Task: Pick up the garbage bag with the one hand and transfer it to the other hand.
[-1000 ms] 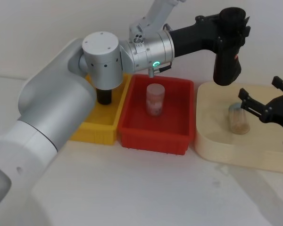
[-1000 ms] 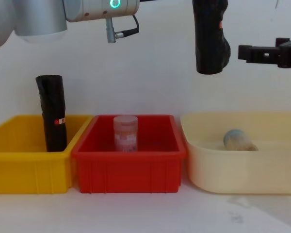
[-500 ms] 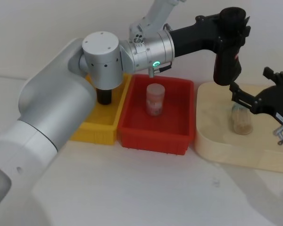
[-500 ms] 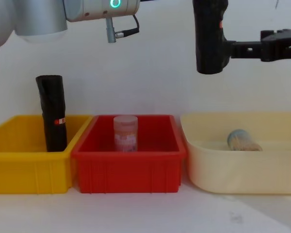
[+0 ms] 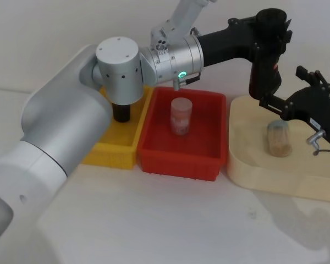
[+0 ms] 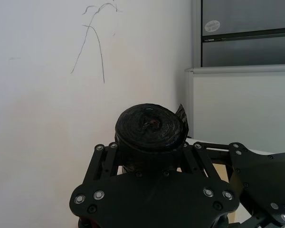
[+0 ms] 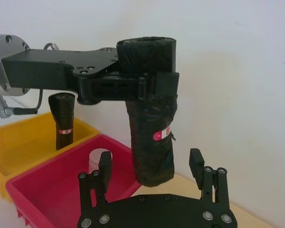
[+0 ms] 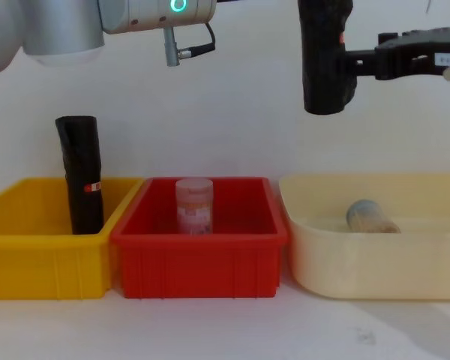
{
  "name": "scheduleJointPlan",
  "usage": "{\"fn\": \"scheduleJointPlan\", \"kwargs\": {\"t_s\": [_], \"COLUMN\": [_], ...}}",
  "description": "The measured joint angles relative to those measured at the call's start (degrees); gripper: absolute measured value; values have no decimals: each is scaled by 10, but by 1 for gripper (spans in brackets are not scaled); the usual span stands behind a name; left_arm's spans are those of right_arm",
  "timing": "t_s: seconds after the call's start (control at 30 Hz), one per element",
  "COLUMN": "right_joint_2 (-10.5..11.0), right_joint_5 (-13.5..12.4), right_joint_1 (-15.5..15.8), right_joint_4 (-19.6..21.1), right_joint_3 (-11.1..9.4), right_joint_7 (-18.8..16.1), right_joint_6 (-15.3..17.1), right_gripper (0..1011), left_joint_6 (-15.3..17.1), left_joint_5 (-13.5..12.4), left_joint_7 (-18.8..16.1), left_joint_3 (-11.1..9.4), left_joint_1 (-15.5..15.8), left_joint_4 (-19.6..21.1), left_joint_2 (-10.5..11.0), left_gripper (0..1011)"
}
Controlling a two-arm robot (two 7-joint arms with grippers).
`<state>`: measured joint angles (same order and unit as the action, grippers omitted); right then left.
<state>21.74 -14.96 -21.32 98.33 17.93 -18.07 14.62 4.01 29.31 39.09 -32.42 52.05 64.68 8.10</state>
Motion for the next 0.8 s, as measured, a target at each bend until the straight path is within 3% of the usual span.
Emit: {"fn": "scheduleJointPlan", "kwargs": {"t_s": [0.8], "right_joint_2": [-39], "right_joint_5": [13], "right_joint_1": [-64], "right_joint_4": [-65], "right_joint_3": [26], "right_joint_7": [-2], "right_joint_6": [7], "right_gripper": [1000], "left_joint_6": [0], "left_joint_5": [0], "left_joint_7": [0], "left_joint_3": [0], "left_joint_1": [0], "left_joint_4": [0], "left_joint_2": [0], "left_gripper": [503]}}
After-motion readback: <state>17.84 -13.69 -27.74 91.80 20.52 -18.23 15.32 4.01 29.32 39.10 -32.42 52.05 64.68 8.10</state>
